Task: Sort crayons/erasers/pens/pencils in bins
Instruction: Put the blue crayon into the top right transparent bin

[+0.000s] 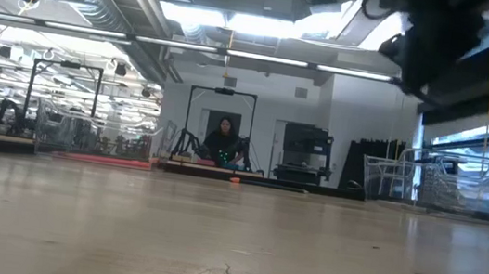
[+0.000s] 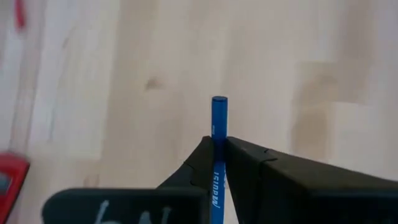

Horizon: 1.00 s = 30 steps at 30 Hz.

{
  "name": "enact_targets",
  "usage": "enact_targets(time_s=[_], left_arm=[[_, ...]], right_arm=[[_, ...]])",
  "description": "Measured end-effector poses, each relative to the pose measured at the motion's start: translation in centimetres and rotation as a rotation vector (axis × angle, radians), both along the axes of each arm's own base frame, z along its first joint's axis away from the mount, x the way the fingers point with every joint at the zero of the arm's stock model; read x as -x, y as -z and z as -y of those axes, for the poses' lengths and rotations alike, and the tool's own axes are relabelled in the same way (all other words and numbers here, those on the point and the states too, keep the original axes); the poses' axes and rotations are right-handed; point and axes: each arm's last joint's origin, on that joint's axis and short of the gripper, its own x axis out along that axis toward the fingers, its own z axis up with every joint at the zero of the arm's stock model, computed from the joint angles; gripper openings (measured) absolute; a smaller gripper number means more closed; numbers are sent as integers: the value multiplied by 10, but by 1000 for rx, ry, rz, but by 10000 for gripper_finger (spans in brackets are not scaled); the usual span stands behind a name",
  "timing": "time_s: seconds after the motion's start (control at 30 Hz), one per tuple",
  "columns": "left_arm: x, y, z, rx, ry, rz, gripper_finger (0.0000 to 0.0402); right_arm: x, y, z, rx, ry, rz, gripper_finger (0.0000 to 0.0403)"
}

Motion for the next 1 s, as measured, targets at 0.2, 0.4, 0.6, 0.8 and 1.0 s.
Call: enact_targets(time_s=[0.2,0.4,0.6,0.8,1.0], left_arm=[[0,0,0,-5,0,-4,102],[0,0,-1,-11,-6,1,102],[0,0,-1,-10,-6,1,102],[0,0,-1,-76,7,25,102],[0,-1,-2,-95,-8,39,102]], right_arm=[[27,-35,47,50,307,140,32],[47,-46,94,148,640,197,32],[64,-42,138,266,959,173,32],[84,-5,167,154,1137,106,32],[106,25,184,166,1272,43,32]])
